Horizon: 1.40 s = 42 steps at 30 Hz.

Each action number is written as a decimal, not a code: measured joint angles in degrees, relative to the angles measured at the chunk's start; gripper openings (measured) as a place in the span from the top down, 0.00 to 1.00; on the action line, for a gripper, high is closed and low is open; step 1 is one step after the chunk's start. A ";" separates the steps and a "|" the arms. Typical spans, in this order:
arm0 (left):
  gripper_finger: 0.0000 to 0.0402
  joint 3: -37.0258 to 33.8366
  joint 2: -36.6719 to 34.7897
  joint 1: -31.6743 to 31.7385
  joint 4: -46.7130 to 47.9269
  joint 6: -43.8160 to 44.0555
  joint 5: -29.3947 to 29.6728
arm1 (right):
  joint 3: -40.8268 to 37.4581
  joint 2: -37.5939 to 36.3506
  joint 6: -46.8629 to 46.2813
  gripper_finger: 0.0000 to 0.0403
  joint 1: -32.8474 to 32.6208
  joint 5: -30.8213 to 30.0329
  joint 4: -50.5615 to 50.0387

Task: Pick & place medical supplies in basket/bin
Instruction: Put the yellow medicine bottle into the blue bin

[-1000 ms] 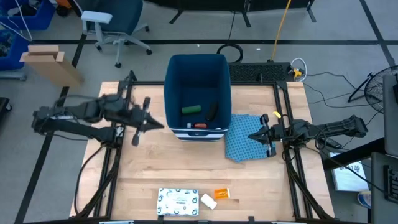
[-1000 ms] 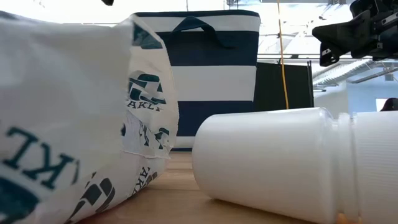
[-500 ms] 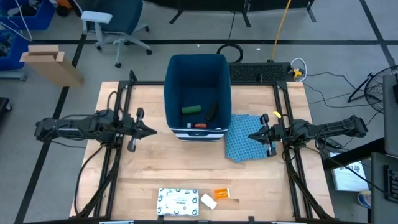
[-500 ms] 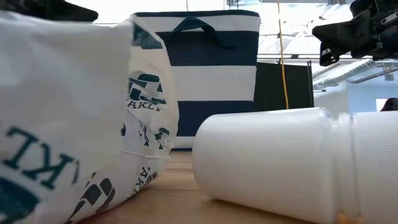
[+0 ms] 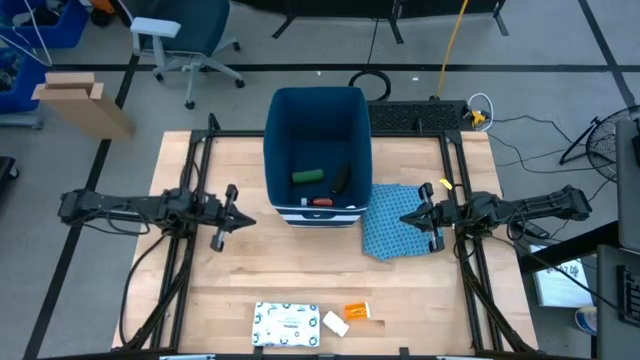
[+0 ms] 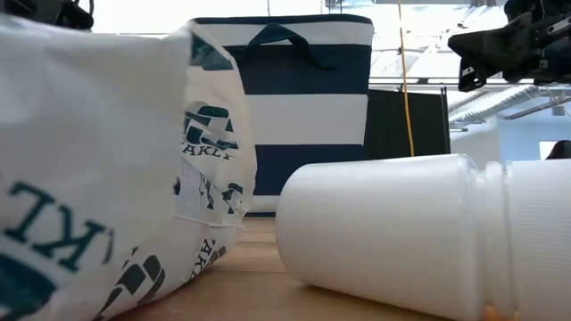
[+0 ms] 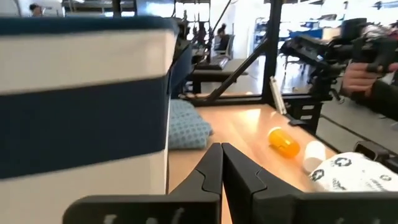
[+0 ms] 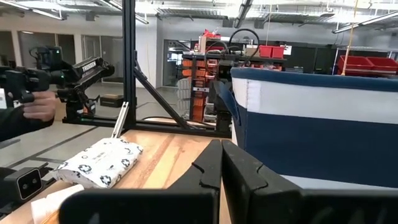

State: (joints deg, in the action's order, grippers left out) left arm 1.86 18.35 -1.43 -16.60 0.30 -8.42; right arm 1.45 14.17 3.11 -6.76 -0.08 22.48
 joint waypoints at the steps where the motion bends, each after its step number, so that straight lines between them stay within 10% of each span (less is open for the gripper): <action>1: 0.98 -0.25 0.00 0.00 0.01 0.10 0.77 | 0.00 0.00 -0.11 1.00 0.00 -0.02 0.00; 12: 0.98 -0.58 0.00 0.01 1.09 0.08 4.01 | 14.46 7.71 -0.83 1.00 -5.85 -1.56 -5.23; 28: 0.91 -0.58 0.00 0.01 0.26 4.05 4.04 | 66.06 56.41 -7.04 0.99 -22.85 -13.49 -36.03; 42: 0.91 -0.58 0.00 0.02 1.46 4.59 3.99 | 85.77 85.44 -16.11 0.37 -26.35 -13.15 -57.91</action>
State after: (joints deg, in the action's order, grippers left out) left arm 1.28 18.35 -1.41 -15.14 4.89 -4.43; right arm 87.22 99.62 -12.99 -33.12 -13.23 -35.43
